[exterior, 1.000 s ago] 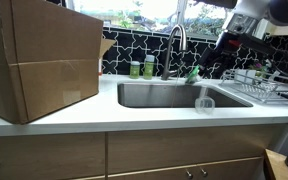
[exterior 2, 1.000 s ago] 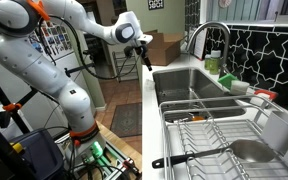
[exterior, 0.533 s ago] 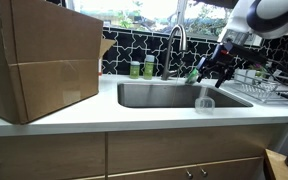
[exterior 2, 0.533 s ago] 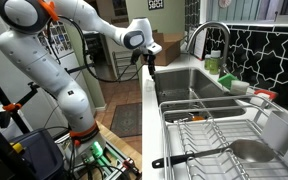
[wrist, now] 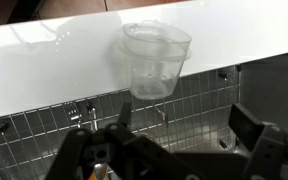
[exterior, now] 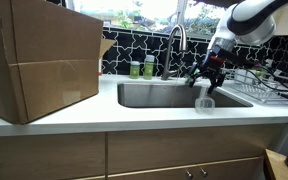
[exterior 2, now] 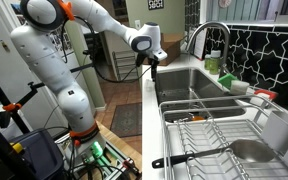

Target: Take the container out of the sink then empty it and place it upside down on the edge of the sink

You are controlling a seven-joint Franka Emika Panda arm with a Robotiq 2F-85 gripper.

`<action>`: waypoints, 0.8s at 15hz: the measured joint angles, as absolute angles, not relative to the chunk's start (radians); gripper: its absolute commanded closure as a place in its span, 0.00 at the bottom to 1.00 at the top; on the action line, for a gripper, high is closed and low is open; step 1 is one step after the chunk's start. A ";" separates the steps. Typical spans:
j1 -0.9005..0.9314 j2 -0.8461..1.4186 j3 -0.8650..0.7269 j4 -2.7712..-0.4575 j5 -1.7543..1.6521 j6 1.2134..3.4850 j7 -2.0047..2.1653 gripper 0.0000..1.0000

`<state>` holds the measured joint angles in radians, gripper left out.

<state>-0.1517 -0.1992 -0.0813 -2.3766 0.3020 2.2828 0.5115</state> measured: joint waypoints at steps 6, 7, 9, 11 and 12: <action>-0.151 -0.124 -0.088 -2.310 0.305 2.142 0.447 0.00; -0.151 -0.113 -0.089 -2.301 0.305 2.121 0.443 0.00; -0.151 -0.092 -0.090 -2.282 0.304 2.086 0.439 0.00; -0.151 -0.071 -0.090 -2.266 0.303 2.063 0.439 0.00; -0.151 -0.061 -0.090 -2.258 0.303 2.052 0.438 0.00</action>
